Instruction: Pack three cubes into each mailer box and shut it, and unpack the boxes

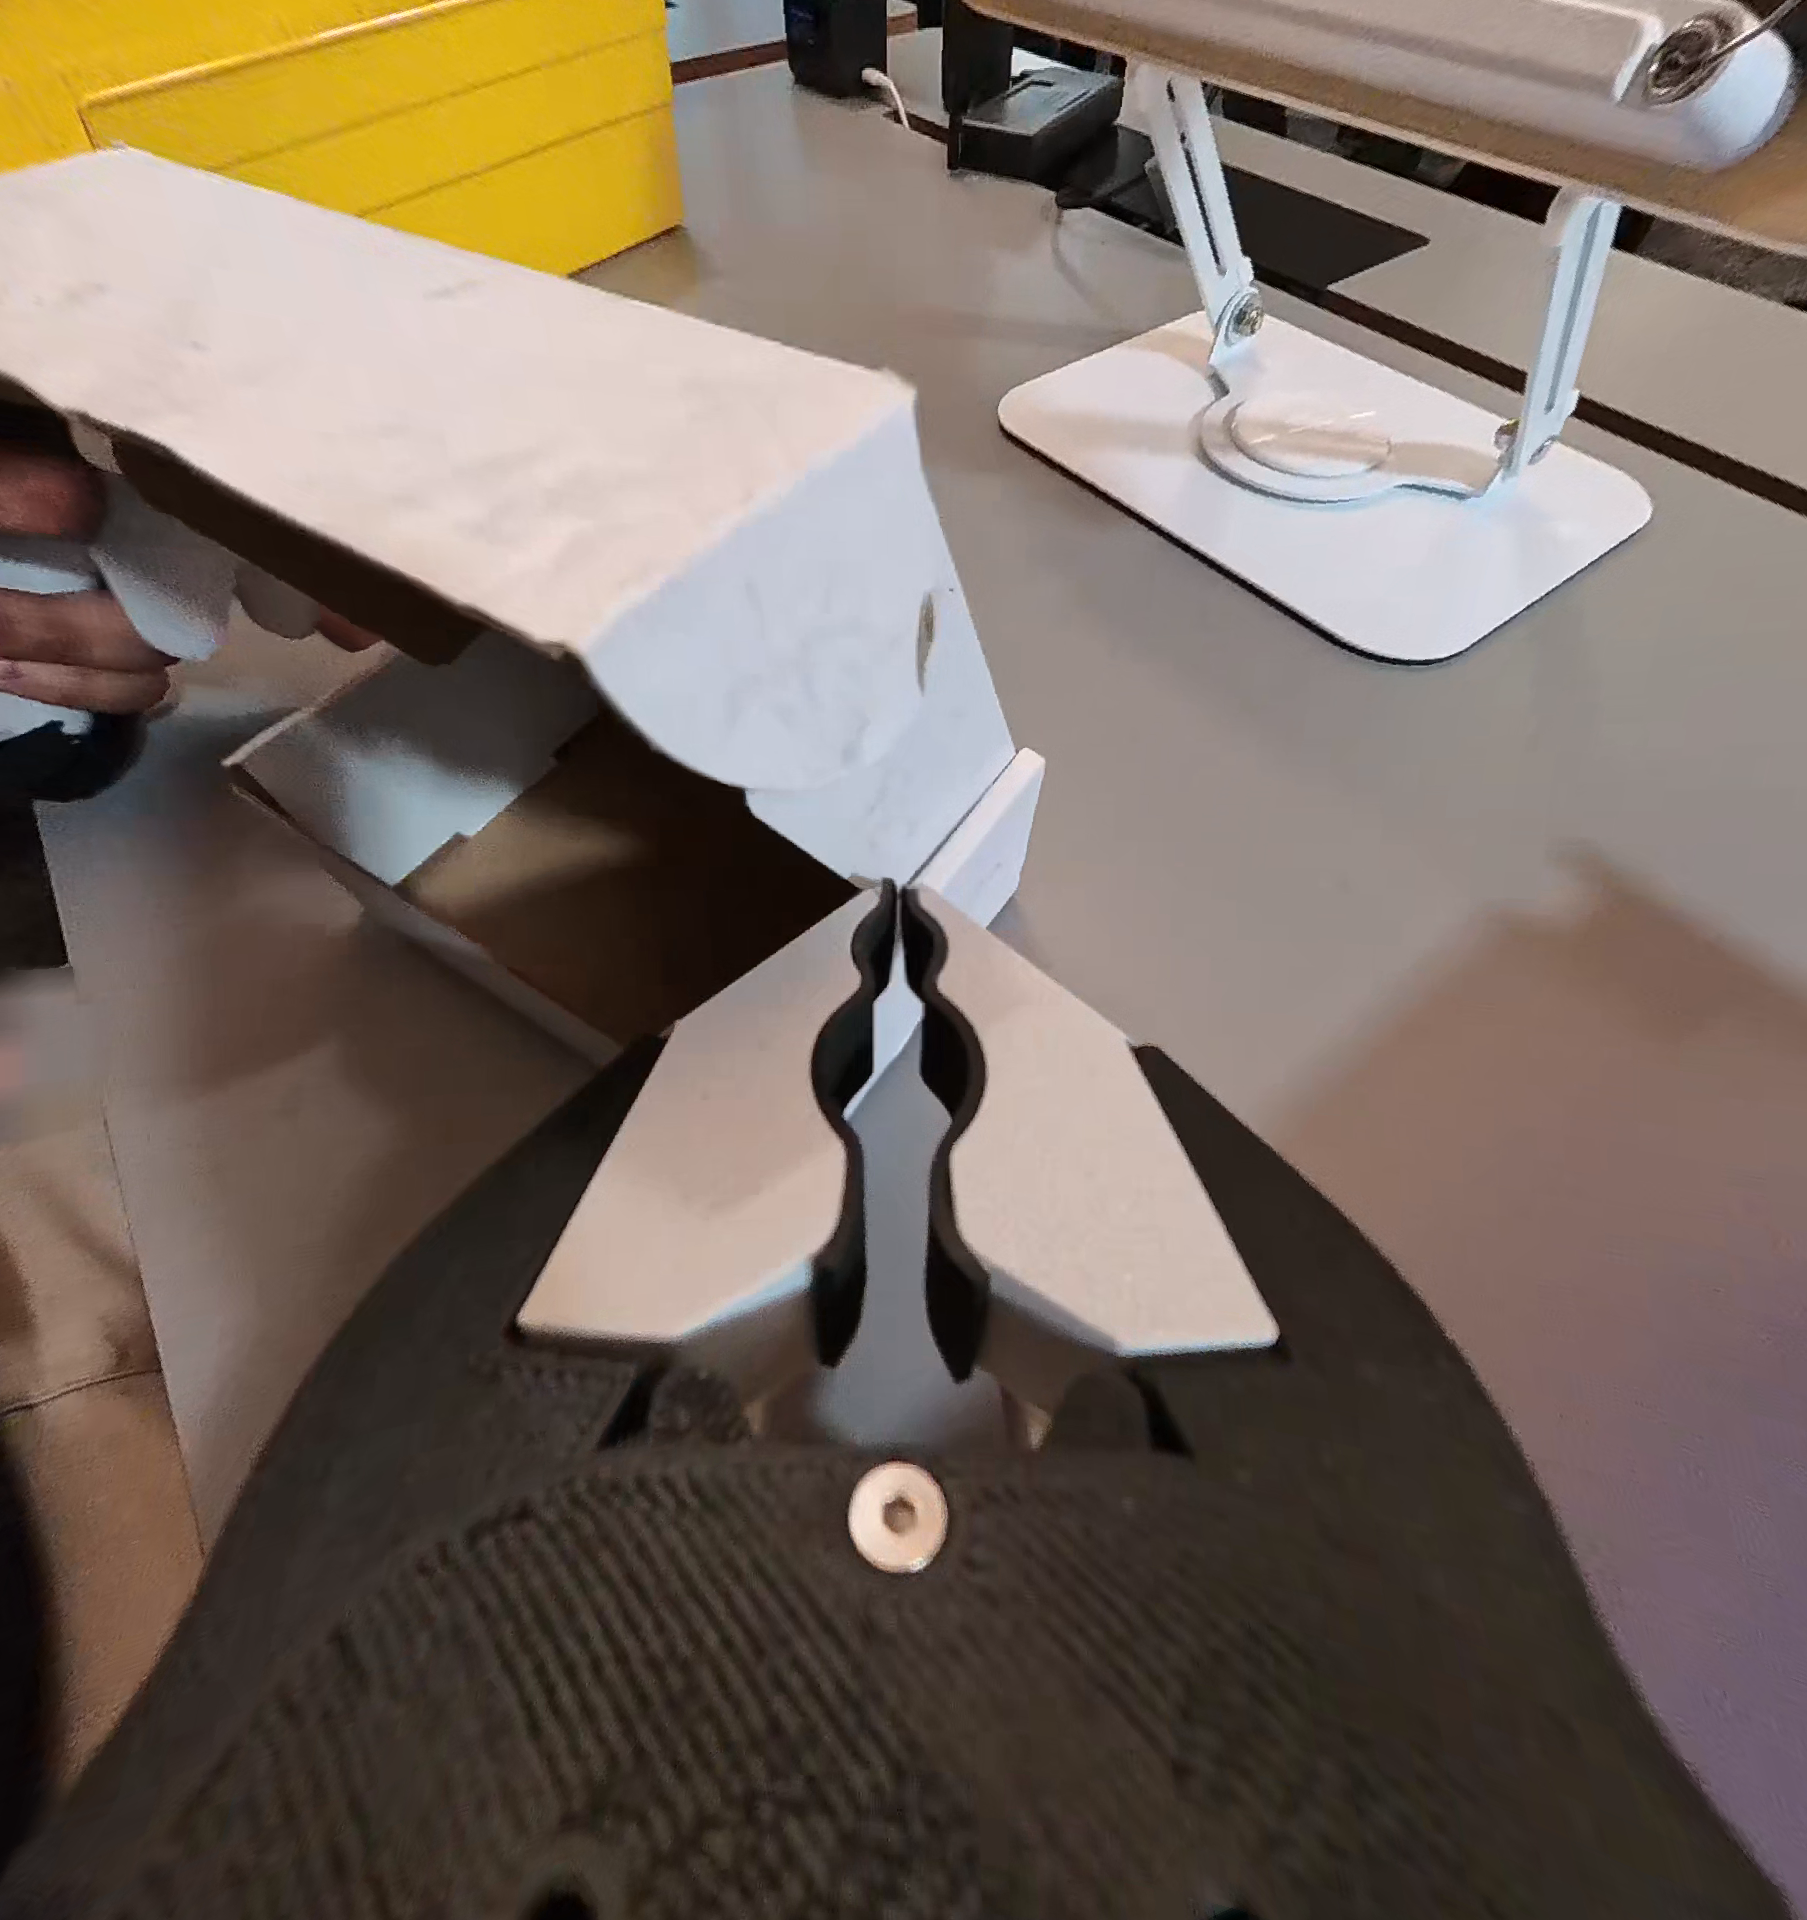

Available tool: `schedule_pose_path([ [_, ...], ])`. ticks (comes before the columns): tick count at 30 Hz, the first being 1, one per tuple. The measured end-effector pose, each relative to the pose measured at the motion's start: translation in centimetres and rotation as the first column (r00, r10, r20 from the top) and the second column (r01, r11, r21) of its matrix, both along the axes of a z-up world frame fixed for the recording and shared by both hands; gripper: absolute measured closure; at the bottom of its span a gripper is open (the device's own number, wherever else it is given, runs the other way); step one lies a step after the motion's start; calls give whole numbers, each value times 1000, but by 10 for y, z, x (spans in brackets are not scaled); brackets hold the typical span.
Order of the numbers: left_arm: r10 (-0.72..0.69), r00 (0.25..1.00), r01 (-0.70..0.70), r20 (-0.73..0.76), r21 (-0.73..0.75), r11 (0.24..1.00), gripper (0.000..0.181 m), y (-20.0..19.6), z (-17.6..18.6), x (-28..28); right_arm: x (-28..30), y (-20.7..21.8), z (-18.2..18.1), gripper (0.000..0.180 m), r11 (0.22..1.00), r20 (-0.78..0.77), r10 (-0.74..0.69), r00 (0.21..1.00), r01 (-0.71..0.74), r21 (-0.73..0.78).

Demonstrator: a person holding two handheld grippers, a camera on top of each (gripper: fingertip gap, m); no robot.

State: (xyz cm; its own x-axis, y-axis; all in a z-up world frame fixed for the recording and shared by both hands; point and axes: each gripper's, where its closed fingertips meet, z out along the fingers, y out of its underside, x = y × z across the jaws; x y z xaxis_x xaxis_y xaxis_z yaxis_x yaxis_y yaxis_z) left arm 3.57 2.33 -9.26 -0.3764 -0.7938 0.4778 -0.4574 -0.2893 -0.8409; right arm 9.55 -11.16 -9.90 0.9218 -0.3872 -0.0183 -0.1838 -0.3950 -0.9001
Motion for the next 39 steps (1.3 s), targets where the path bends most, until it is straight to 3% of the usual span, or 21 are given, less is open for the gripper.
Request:
schedule_pose_path([
  [5,11,1000,-13,19,126,992,166,1,-6,1,-2,0,-2,180,1000,-37,15,999,-14,11],
  [12,21,1000,-22,11,135,991,169,-1,-7,3,-3,3,-3,180,999,51,21,998,-19,-43],
  [15,30,999,-32,10,153,988,161,4,-8,3,2,0,-1,177,998,68,-15,998,19,-52],
  [19,77,997,-79,26,139,987,157,15,-4,5,16,-12,23,159,987,8,-110,994,108,122],
  [23,123,985,-131,120,58,990,155,26,17,7,33,-36,59,151,913,-42,-210,977,211,349],
  [26,85,975,-91,204,23,996,153,20,34,2,28,-54,101,142,842,63,-259,964,193,503],
  [28,54,972,-65,228,43,997,149,13,35,0,6,-50,124,138,839,168,-210,963,90,536],
  [31,6,973,-30,231,97,995,145,2,30,-1,-44,-15,140,127,887,261,44,964,-158,433],
  [34,2,970,-34,243,130,991,145,-1,29,0,-80,17,120,108,941,334,243,911,-306,148],
  [37,-1,971,-31,239,130,991,145,-1,28,-1,-83,30,85,103,949,492,307,815,-220,-227],
  [39,0,971,-33,241,130,991,145,-1,28,-1,-74,34,72,105,911,645,333,688,-59,-407],
])
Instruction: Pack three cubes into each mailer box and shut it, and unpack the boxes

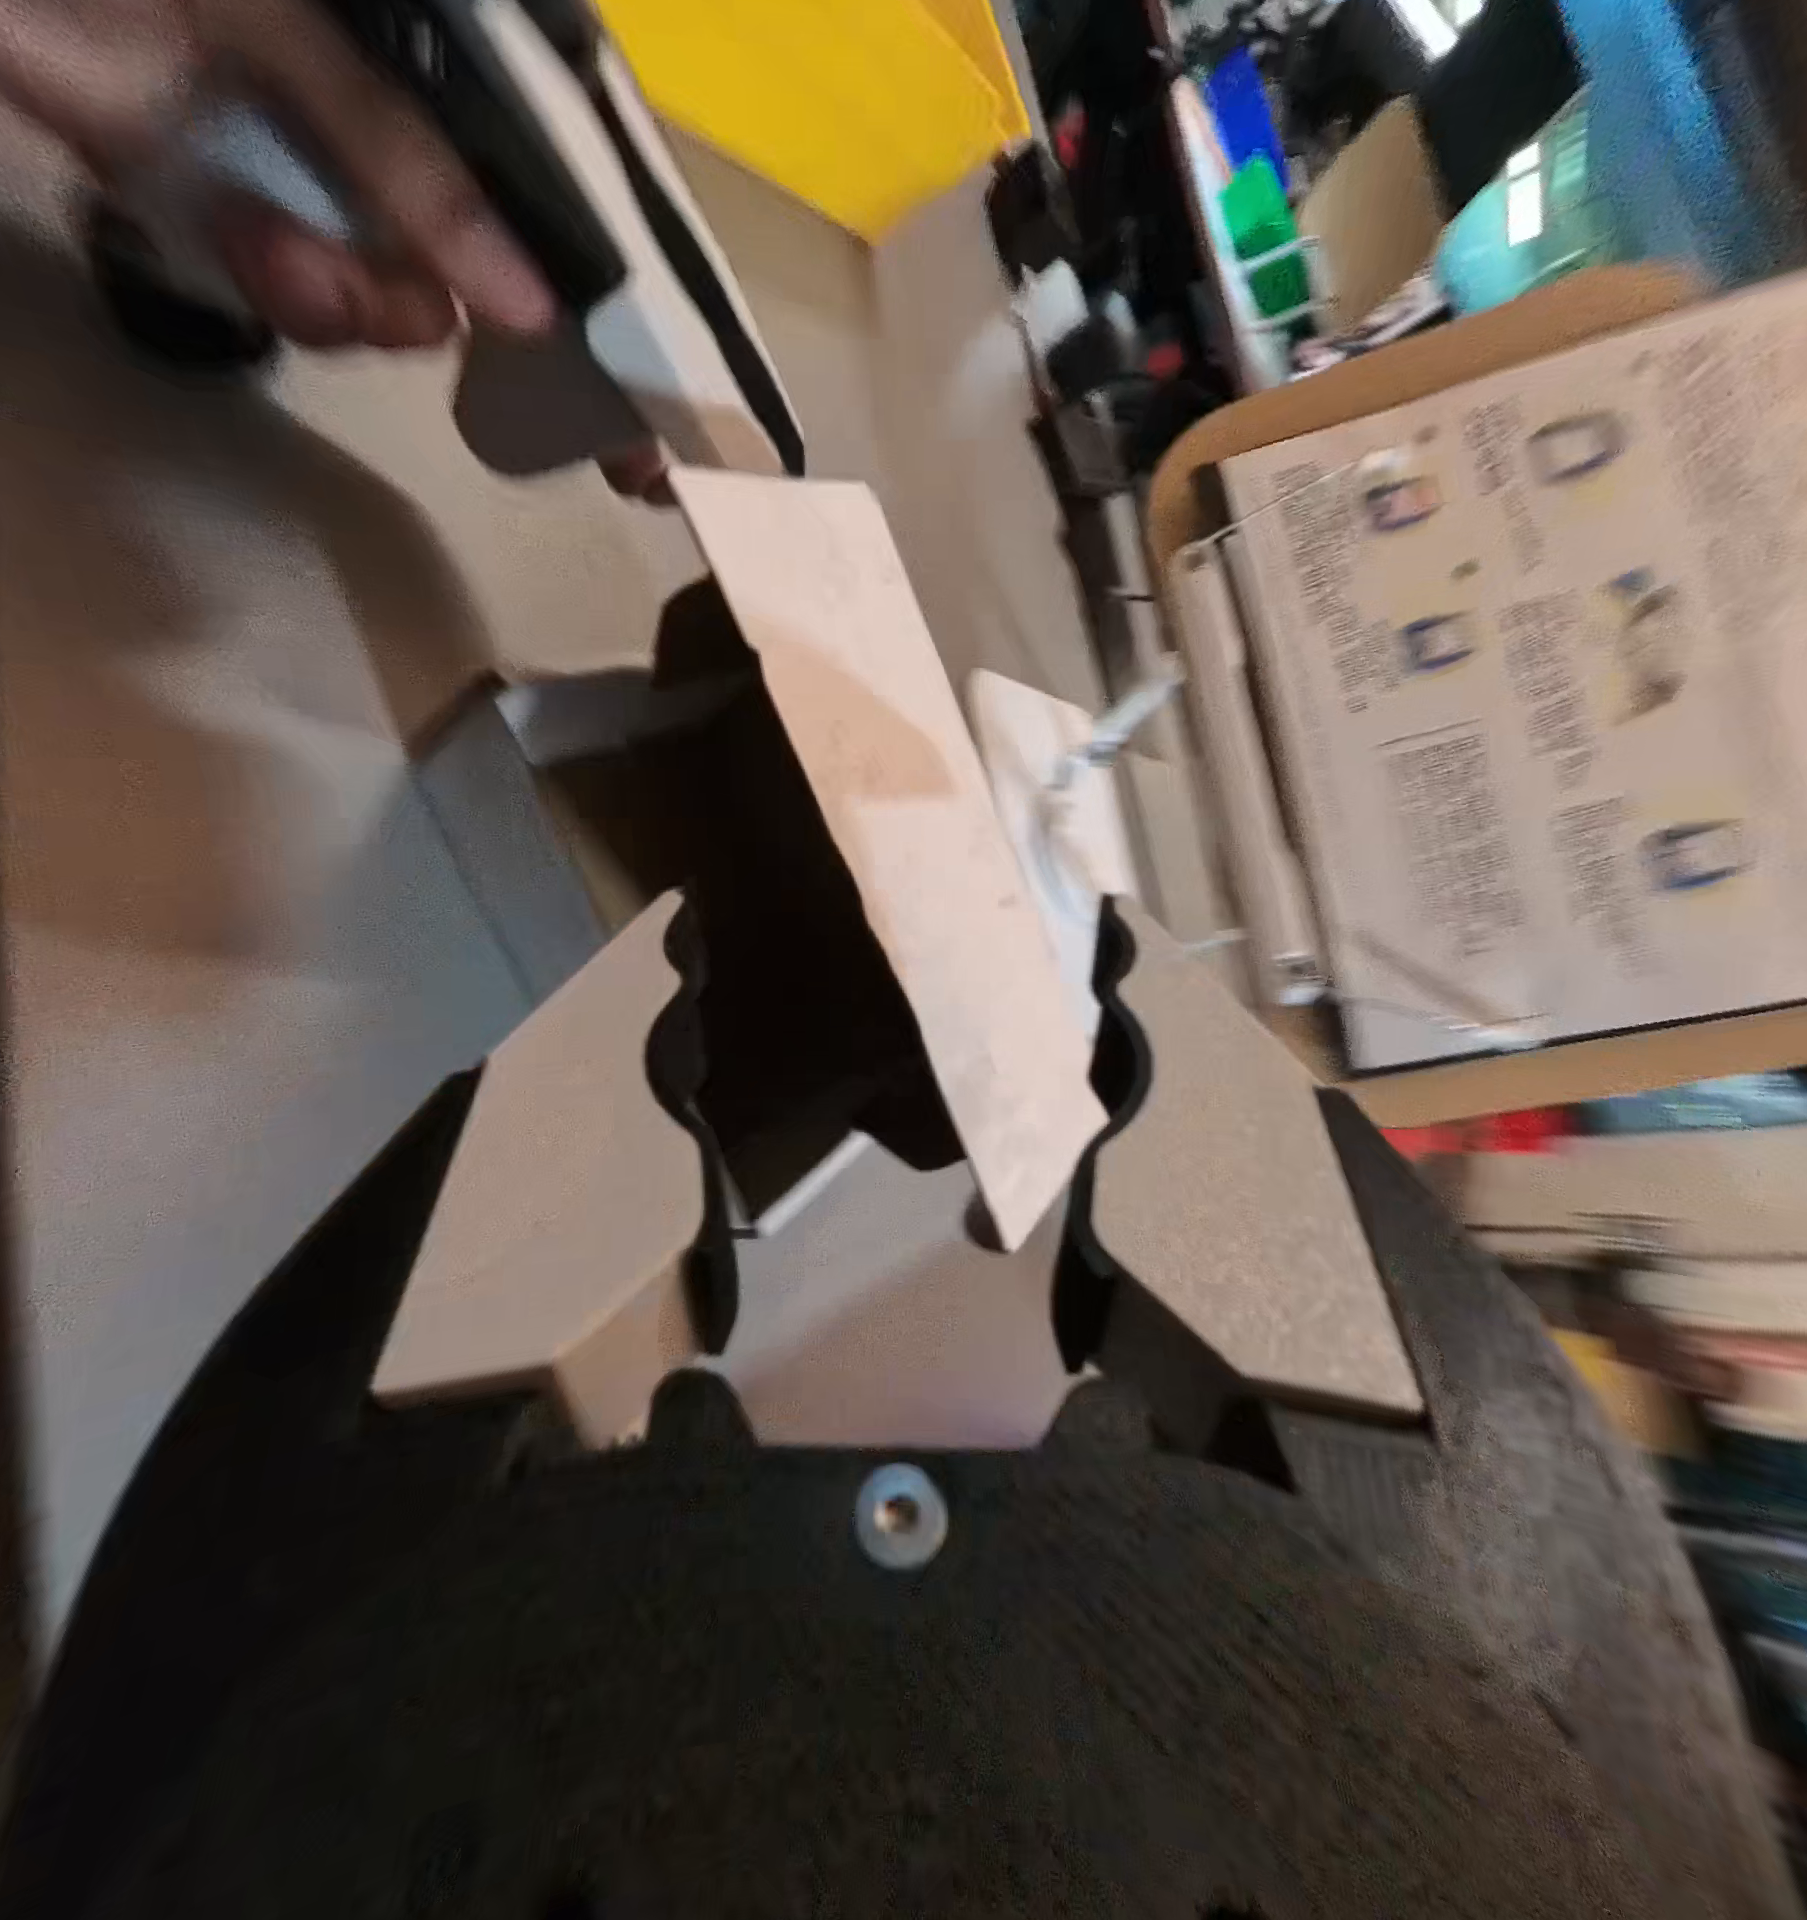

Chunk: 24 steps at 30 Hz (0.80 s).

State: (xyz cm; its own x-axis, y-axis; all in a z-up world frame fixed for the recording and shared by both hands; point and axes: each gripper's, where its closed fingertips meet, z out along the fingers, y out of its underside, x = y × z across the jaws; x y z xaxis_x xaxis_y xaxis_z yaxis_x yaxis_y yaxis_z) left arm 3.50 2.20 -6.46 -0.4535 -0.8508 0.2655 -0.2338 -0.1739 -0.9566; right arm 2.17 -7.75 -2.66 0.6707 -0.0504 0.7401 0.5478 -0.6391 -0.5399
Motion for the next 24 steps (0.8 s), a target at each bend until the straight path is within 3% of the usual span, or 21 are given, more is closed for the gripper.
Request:
schedule_pose_path([
  [3,1,1000,-1,8,9,1000,145,-1,1,0,-9,14,1,153,998,324,48,945,-29,-63],
  [5,1,1000,-2,15,21,1000,146,-2,1,-1,-16,22,1,174,996,398,79,914,-55,-72],
  [11,-11,1000,10,20,47,999,145,-5,0,-2,-9,19,7,177,998,364,43,931,-23,-58],
  [17,-15,999,13,31,71,997,144,-7,-1,-3,-9,16,14,177,999,211,45,977,-39,-36],
  [24,-90,990,93,111,-24,995,125,-12,21,-13,-9,13,16,177,999,123,51,991,-49,-23],
])
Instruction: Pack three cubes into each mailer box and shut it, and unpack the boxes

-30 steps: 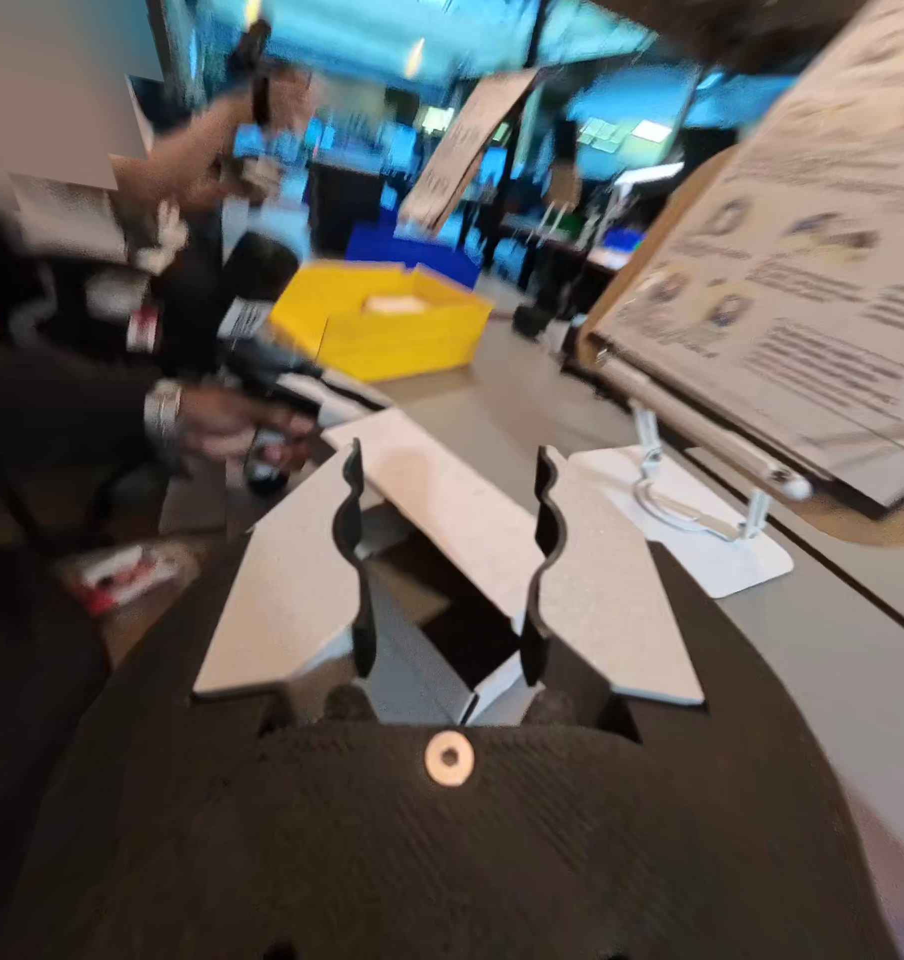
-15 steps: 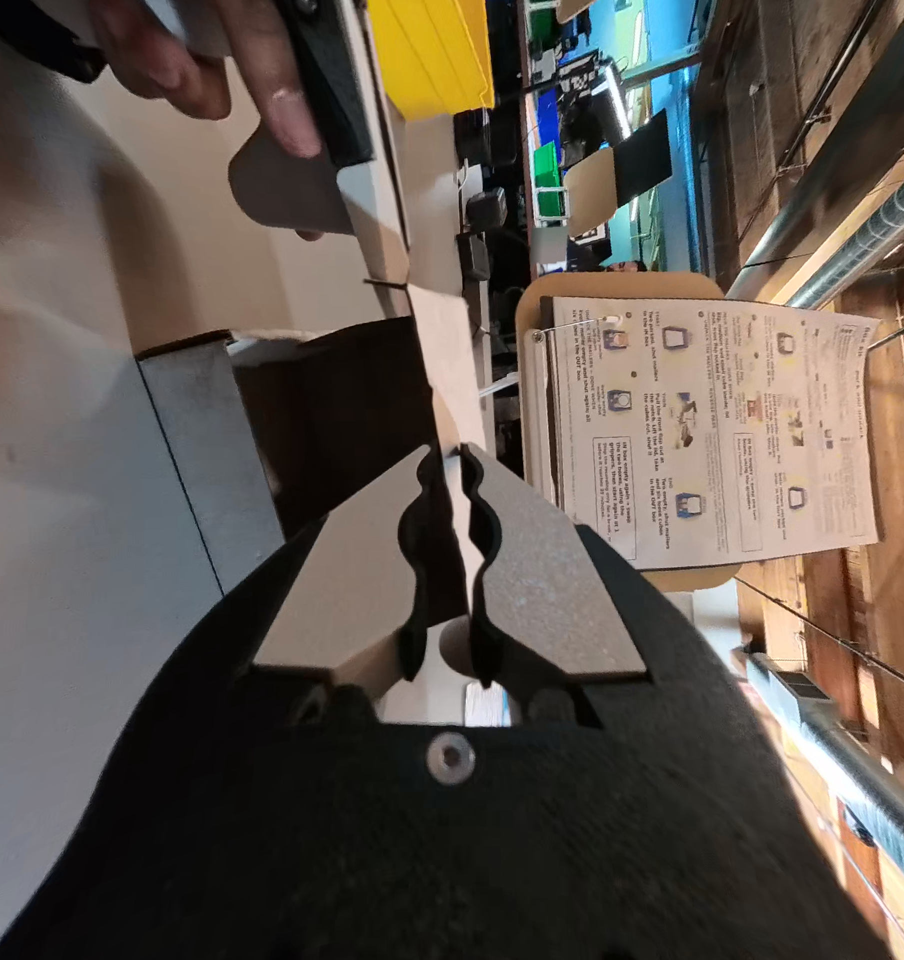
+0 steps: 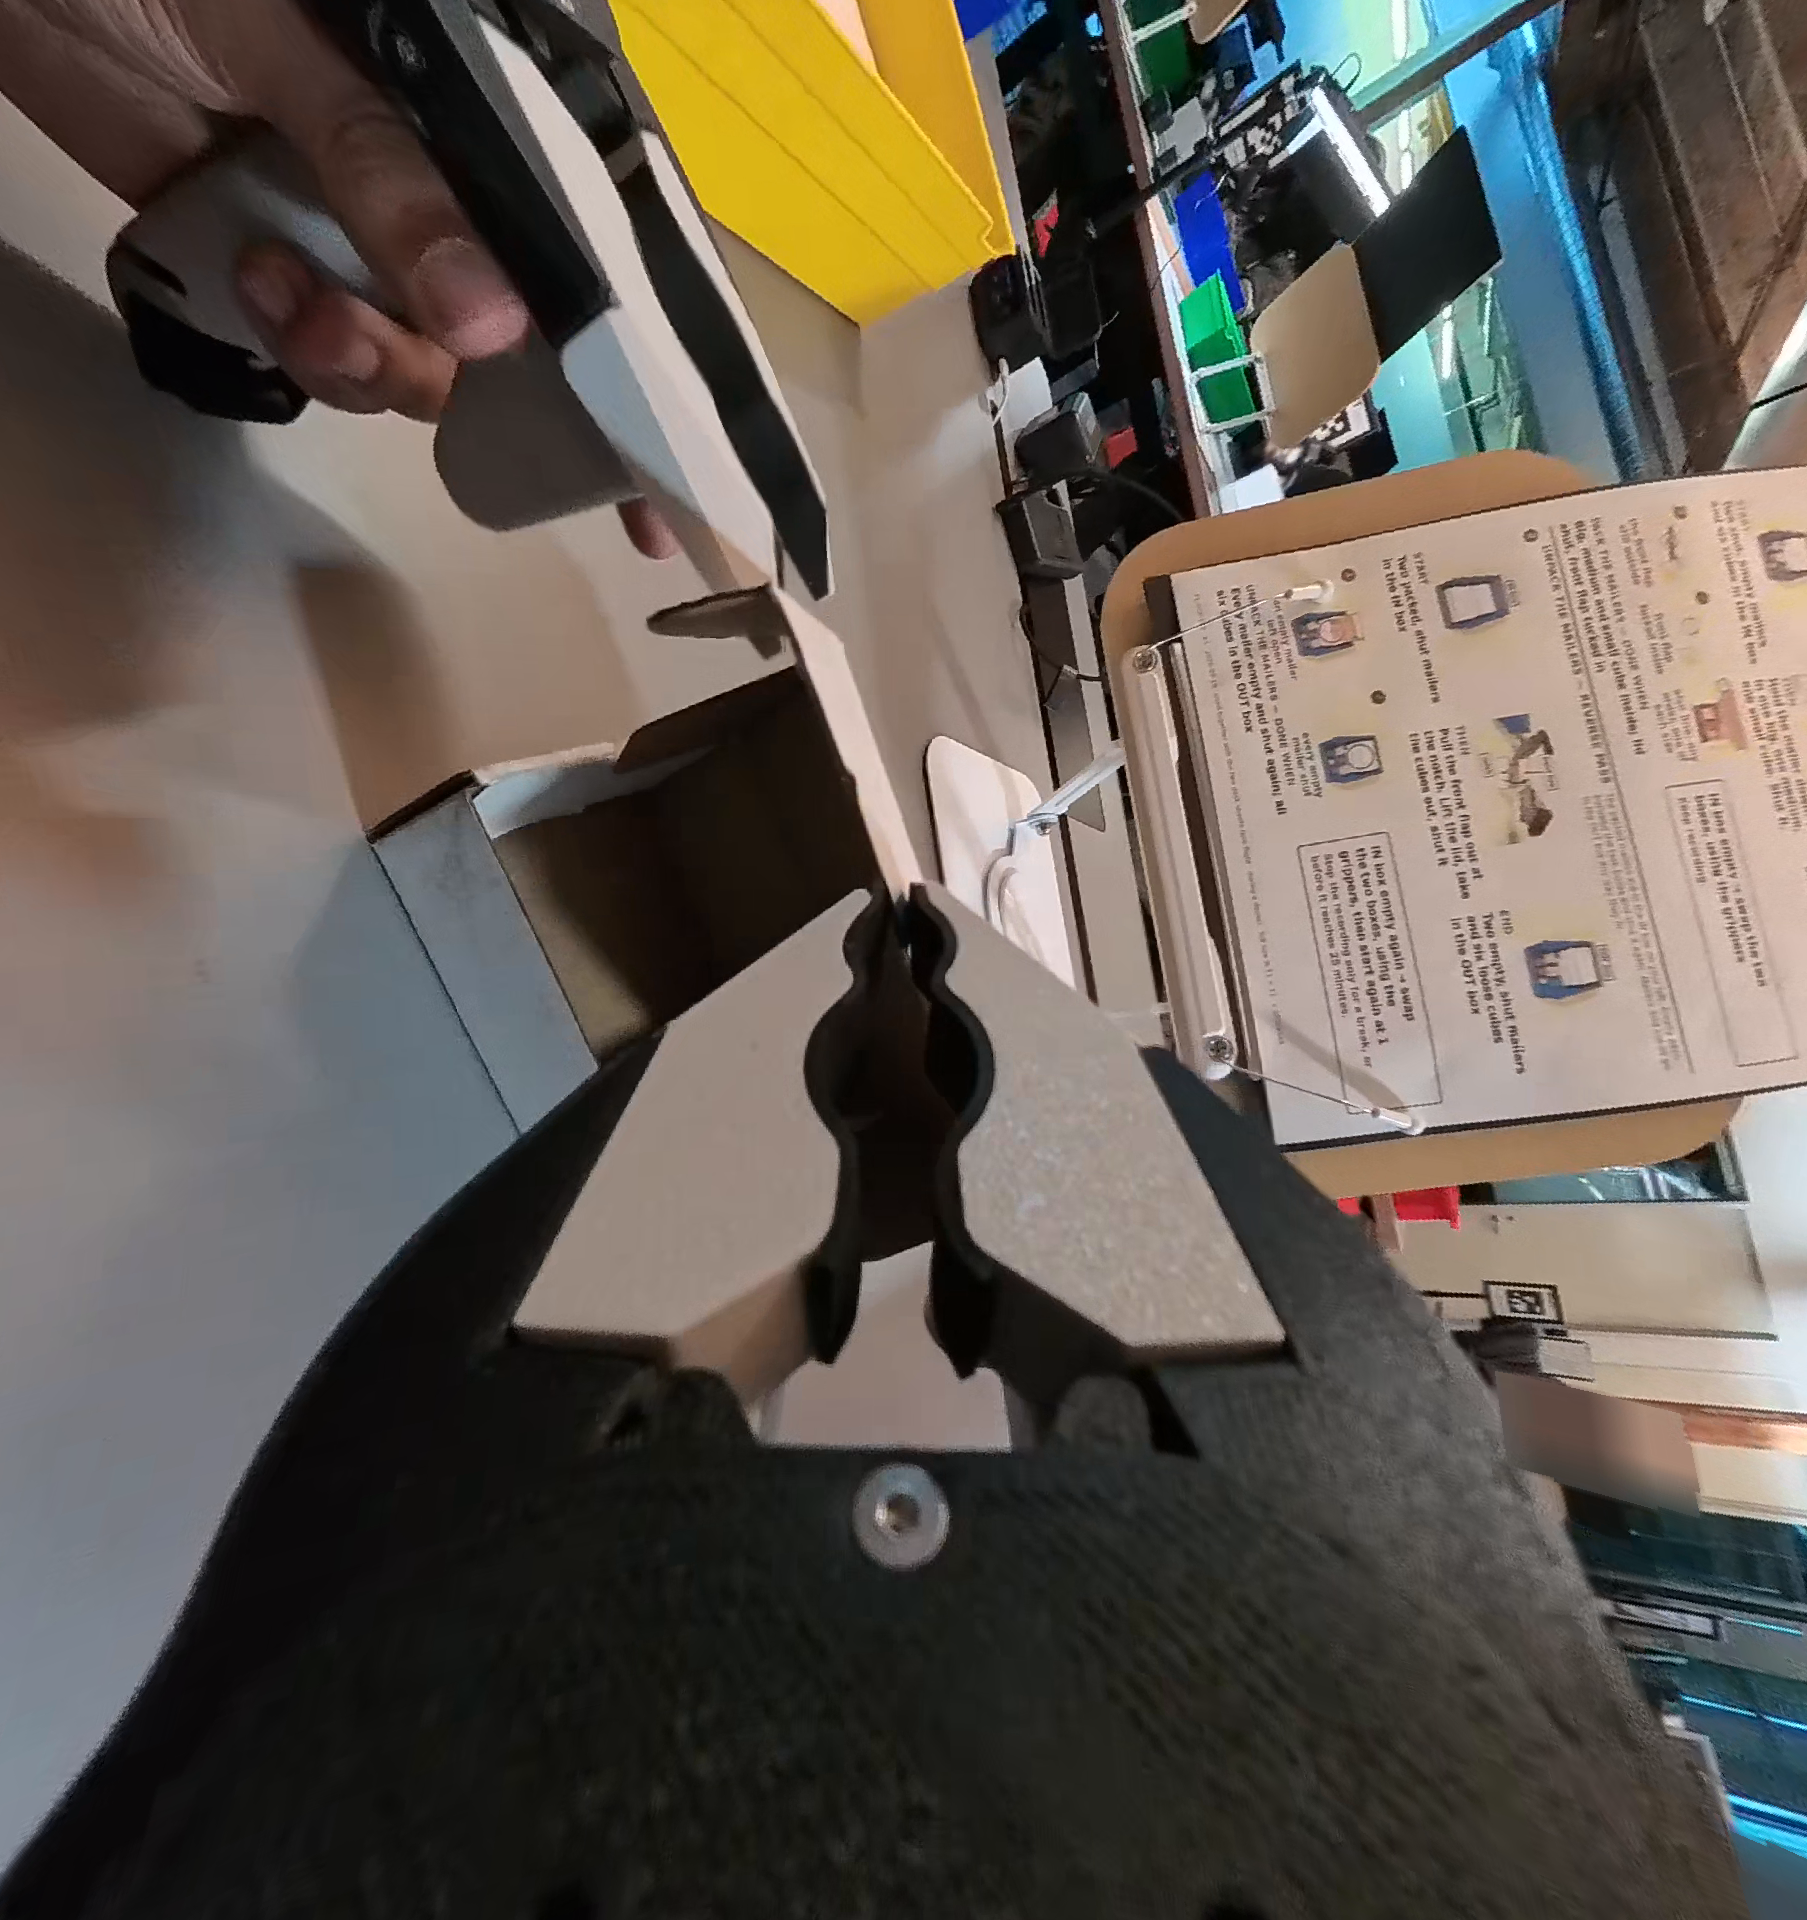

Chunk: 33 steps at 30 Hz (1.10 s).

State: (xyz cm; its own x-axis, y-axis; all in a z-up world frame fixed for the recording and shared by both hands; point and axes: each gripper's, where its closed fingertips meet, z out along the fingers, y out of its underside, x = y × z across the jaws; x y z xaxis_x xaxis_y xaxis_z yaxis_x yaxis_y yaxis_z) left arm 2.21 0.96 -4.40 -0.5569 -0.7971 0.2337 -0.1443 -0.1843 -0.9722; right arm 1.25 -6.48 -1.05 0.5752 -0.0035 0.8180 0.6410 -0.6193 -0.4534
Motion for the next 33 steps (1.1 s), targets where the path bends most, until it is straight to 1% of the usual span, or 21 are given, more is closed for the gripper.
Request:
schedule_pose_path([
  [5,-17,1000,16,10,8,1000,122,1,2,-2,-1,-1,0,177,1000,-20,-3,1000,3,-12],
  [9,-37,999,36,12,55,998,118,4,0,-6,-1,-2,-1,177,1000,-30,-2,1000,2,-16],
  [13,-91,996,91,11,22,996,117,-1,2,-11,-2,-1,-1,177,1000,-41,1,999,-1,-14],
  [17,-111,994,110,7,54,992,118,-13,-3,-12,-4,-2,-3,177,1000,-55,5,998,-7,-31],
  [19,-119,993,119,7,44,992,123,-18,-2,-13,-5,-3,-4,177,999,-71,2,998,-5,-39],
  [23,-123,992,123,-5,69,990,121,-18,-6,-13,-7,-4,-8,177,998,-92,3,996,-9,-64],
  [29,-146,989,150,-36,166,975,122,-21,-20,-16,-15,-7,-25,176,992,-66,23,998,-31,-124],
  [33,-151,987,160,-53,248,955,126,-24,-31,-18,-18,-10,-39,176,988,-96,31,995,-45,-147],
])
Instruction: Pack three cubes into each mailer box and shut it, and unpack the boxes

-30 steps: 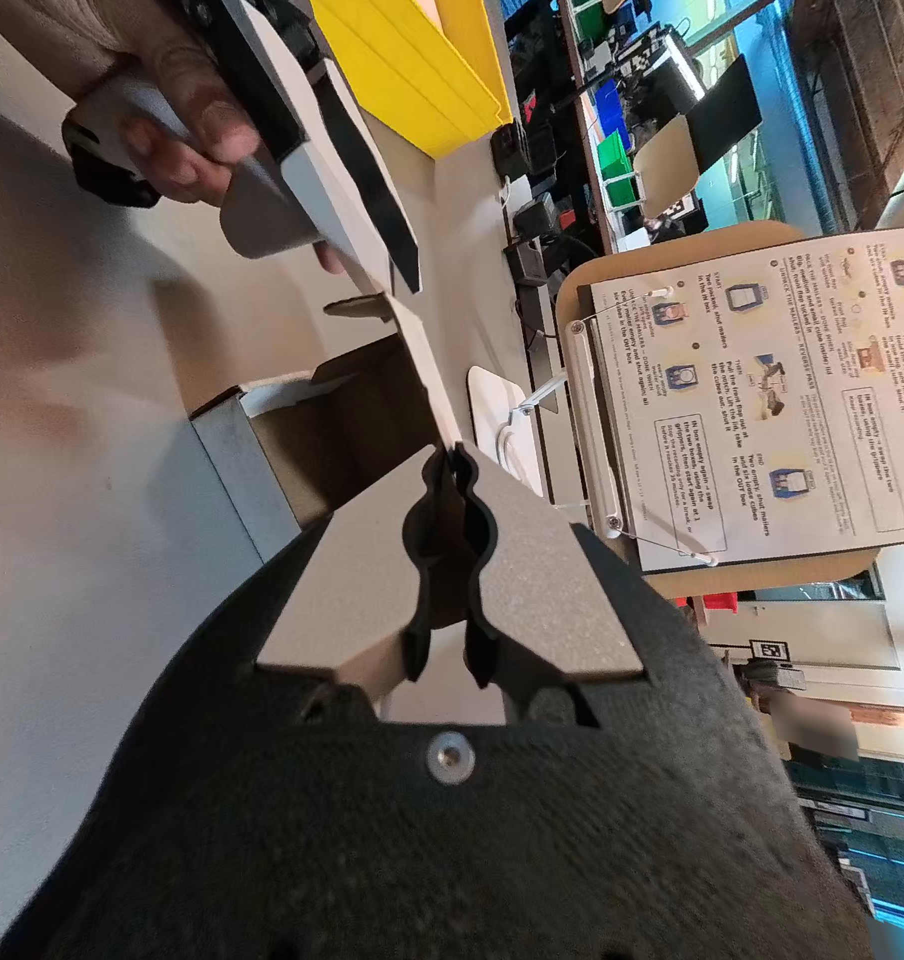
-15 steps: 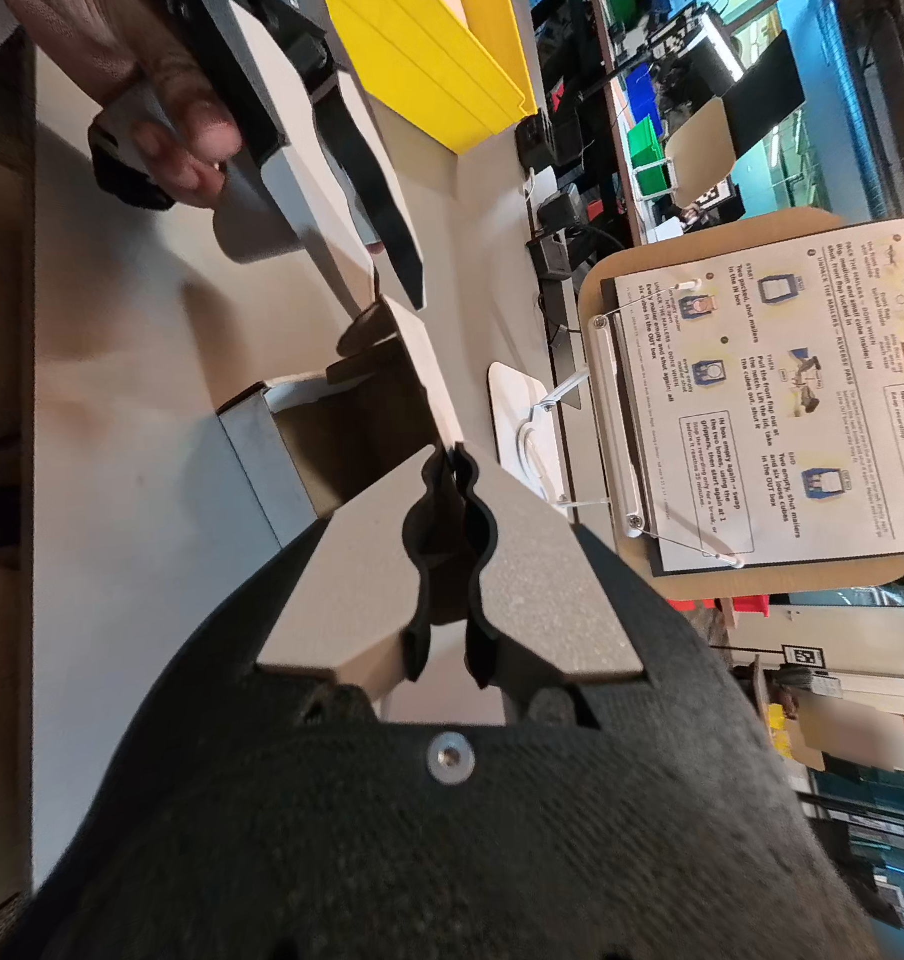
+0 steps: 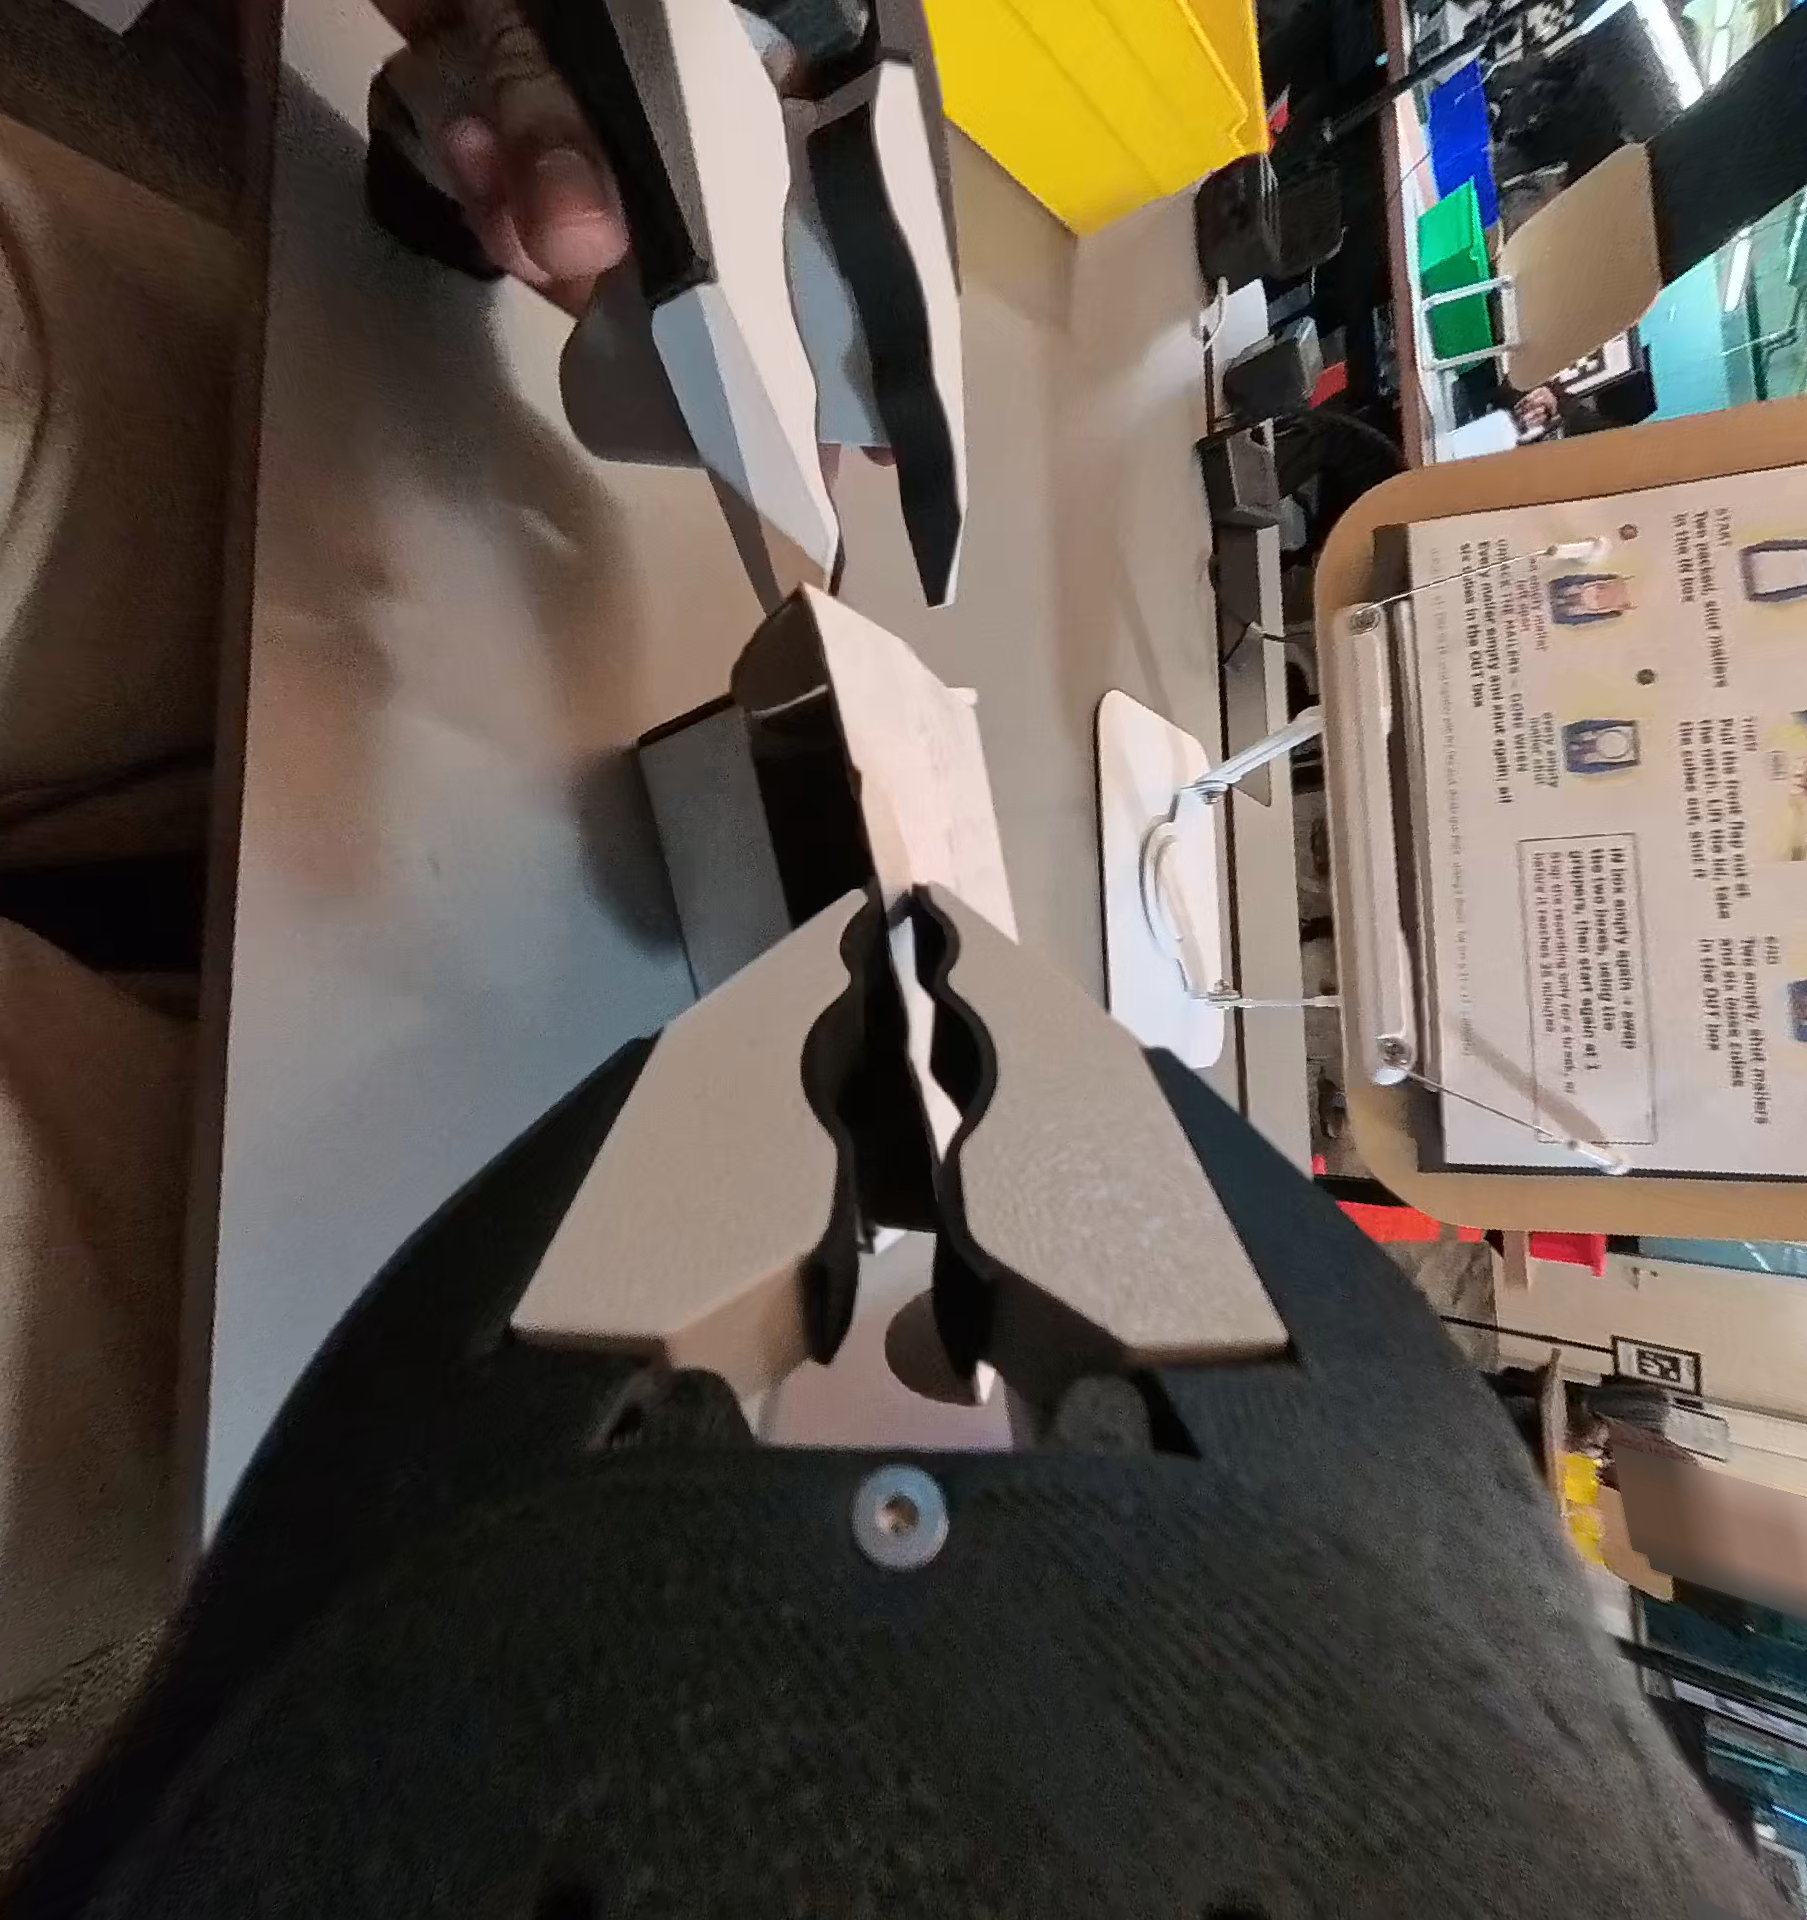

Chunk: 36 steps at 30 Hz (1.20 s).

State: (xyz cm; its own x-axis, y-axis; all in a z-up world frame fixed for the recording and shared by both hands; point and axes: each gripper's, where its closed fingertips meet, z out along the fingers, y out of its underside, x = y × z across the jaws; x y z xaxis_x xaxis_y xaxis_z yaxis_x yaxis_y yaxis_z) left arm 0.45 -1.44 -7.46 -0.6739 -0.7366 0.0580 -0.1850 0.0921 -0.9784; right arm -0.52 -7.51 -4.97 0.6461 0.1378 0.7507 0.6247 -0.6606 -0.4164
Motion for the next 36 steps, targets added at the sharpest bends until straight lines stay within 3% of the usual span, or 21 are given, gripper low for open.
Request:
schedule_pose_path([
  [6,39,999,-37,-28,51,998,129,3,-7,4,-1,0,-12,175,1000,73,25,997,-26,10],
  [14,139,974,-117,-177,130,985,128,12,-32,10,4,2,-37,173,999,158,39,987,-35,-33],
  [21,141,946,-152,-292,-17,988,140,24,-30,12,10,3,-39,173,1000,176,26,984,-24,-13],
  [26,100,908,-211,-407,-238,948,154,23,-8,5,15,2,-40,172,1000,209,9,978,-7,-9],
  [29,110,869,-293,-482,-324,899,144,17,-6,-3,16,2,-42,172,1000,200,1,980,-1,-4],
  [34,183,855,-310,-485,-195,931,123,-6,-29,-3,17,5,-42,172,1000,210,7,978,-10,13],
  [36,183,858,-314,-480,-209,926,127,-10,-31,0,17,5,-45,171,1000,213,12,977,-13,3],
])
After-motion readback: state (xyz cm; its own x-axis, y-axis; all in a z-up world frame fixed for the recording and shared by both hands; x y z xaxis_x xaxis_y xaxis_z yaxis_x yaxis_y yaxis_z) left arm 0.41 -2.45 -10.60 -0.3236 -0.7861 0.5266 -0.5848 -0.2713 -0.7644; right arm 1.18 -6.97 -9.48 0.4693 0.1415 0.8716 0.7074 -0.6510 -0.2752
